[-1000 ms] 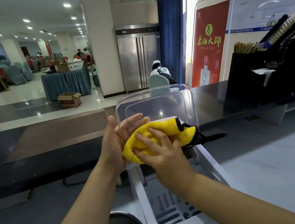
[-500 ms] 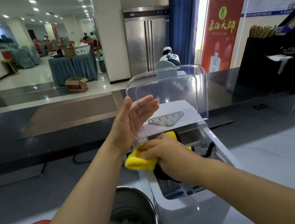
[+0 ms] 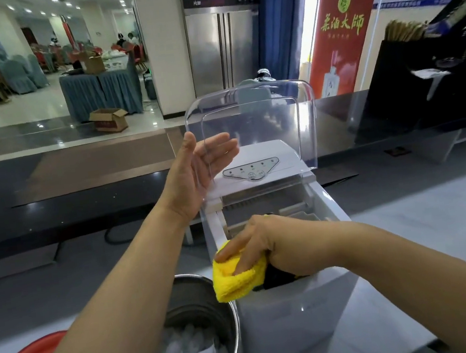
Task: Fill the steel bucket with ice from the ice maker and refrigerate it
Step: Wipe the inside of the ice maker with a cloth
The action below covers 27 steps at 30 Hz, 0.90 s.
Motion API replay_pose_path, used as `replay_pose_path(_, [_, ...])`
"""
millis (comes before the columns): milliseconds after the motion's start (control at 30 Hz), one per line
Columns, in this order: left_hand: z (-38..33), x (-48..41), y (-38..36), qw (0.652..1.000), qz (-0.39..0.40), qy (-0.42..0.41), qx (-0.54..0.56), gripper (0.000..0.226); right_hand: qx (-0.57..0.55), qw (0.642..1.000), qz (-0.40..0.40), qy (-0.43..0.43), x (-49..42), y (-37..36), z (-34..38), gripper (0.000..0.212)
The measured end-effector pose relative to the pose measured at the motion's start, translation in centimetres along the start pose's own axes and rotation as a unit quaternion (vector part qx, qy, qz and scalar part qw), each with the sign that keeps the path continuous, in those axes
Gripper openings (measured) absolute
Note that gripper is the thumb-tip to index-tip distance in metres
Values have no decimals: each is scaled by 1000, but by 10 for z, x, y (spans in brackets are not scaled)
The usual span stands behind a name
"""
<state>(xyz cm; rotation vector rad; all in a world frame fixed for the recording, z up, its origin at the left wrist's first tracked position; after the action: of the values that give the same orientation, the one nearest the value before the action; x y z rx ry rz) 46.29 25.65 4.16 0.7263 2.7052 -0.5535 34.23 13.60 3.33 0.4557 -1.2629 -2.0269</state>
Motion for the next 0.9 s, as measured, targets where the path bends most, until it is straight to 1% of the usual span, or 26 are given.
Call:
replay_pose_path(167, [2,0,1,1000,-18,8,-7,65,-36,999,33,9,19,-1,6,27])
replay_pose_path(267, [2,-1,2,1000,-18,10,-12,65,-22,999,47,13,30,0,6,19])
replay_pose_path(467, [2,0,2,1000,-20,8,-21,66,64,996,56,-40,50,5,-7,27])
replay_pose_path(533, [2,0,2,999,-22,6,-24,65,90,993,54,-50,58,6,-13,27])
replay_pose_path(667, [4,0,0,1000,-19,3,-25,64,130,987,55,-74,73,10,-20,17])
replay_pose_path(767, [4,-1,1,1000,-19,4,-22,65,160,982,54,-84,80,13,-22,13])
replay_pose_path(900, [4,-1,0,1000,-21,7,-19,65,192,977,46,-80,91,16,-26,7])
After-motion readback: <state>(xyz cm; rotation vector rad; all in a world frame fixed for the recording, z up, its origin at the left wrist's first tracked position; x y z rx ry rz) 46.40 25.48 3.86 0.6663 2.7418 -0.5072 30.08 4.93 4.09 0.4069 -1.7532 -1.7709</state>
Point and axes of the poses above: each hand's wrist, its own x-axis away from the middle knuckle, its own y-axis out of the back of the hand, z = x × y, the point moved 3 cm from there along -x, towards the middle knuckle, and after that the axes turned 1 degree about -x, right-handed, at the moved point
